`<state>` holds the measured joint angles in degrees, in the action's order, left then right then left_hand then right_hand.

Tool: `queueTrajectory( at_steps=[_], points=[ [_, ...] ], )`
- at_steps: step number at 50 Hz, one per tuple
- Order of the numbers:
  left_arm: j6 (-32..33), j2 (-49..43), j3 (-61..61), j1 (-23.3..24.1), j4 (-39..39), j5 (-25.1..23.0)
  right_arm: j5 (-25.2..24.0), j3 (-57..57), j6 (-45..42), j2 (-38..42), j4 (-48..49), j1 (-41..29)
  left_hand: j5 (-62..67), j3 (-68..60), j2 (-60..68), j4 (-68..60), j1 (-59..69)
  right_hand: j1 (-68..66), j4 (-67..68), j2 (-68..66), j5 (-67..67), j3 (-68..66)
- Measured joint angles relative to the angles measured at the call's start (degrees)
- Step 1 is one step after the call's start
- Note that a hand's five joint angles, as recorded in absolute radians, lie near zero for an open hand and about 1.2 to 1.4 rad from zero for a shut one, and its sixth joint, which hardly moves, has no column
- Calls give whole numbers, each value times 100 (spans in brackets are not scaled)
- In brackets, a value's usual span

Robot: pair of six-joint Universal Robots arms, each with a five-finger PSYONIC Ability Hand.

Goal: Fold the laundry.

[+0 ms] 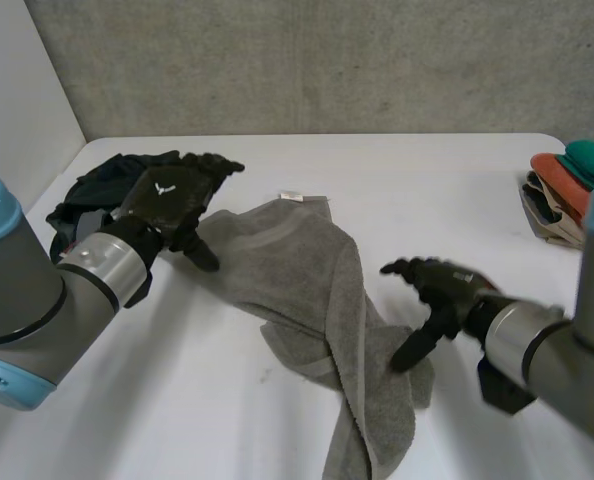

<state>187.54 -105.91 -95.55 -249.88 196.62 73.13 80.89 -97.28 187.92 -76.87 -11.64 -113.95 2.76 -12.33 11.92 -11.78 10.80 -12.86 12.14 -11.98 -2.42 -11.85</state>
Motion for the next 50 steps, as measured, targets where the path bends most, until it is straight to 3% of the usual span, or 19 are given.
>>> queueTrajectory(
  at_steps=[9,13,15,20,27,29,31,32,33,34,37,43,46,50],
  points=[
    [95,-615,195,106,395,-256,888,-479,798,442,1027,-945,0,0,0,0,0,-494,479,-488,-487,-498],
    [124,-990,484,287,645,-341,1276,-403,820,764,1357,-1333,0,0,0,0,0,-4306,4446,-4565,-4427,-4468],
    [162,-1213,680,369,705,-411,1434,-365,734,799,1518,-1476,0,0,0,0,0,-4972,5401,-5464,-5280,-5363],
    [343,-1785,1214,534,600,-653,1561,-454,265,403,1905,-1646,0,0,0,0,0,-4972,5618,-5519,-5388,-5466],
    [894,-2686,2117,815,-68,-1079,1070,-778,-570,-543,2171,-1584,58,-63,85,-75,115,-4972,5620,-5519,-5422,-5555],
    [1081,-2890,2338,901,-327,-1152,891,-825,-697,-705,2161,-1508,488,-551,598,-549,726,-4972,5619,-5519,-5422,-5604],
    [1257,-3030,2529,978,-564,-1184,743,-824,-775,-783,2137,-1394,2515,-2538,2602,-2627,3134,-4972,5628,-5519,-5423,-5607],
    [1289,-3047,2565,991,-603,-1183,715,-815,-789,-786,2132,-1363,2515,-2538,2602,-2627,3134,-4972,5632,-5519,-5423,-5607],
    [1361,-3074,2656,1022,-683,-1164,650,-772,-832,-767,2120,-1273,4218,-4293,4376,-4385,5028,-4972,5642,-5519,-5423,-5607],
    [1396,-3070,2715,1039,-710,-1131,615,-725,-870,-735,2115,-1206,4912,-5000,5087,-5097,5574,-4972,5647,-5519,-5423,-5607],
    [1417,-2960,2879,1060,-601,-880,559,-502,-1044,-573,2113,-1000,5258,-5550,5634,-5657,5638,-4972,5651,-5519,-5451,-5607],
    [1159,-2460,3191,979,268,137,595,368,-1638,-129,2242,-648,5258,-5574,5656,-5689,5638,-4972,5653,-5519,-5472,-5625],
    [831,-2014,3374,885,1062,773,678,1119,-1981,128,2534,-529,5258,-5574,5656,-5690,5638,-4972,5653,-5524,-5476,-5633],
    [600,-1685,3450,842,1458,1006,709,1652,-2119,285,2892,-521,5258,-5574,5657,-5690,5638,-4972,5654,-5525,-5515,-5634]
  ],
)
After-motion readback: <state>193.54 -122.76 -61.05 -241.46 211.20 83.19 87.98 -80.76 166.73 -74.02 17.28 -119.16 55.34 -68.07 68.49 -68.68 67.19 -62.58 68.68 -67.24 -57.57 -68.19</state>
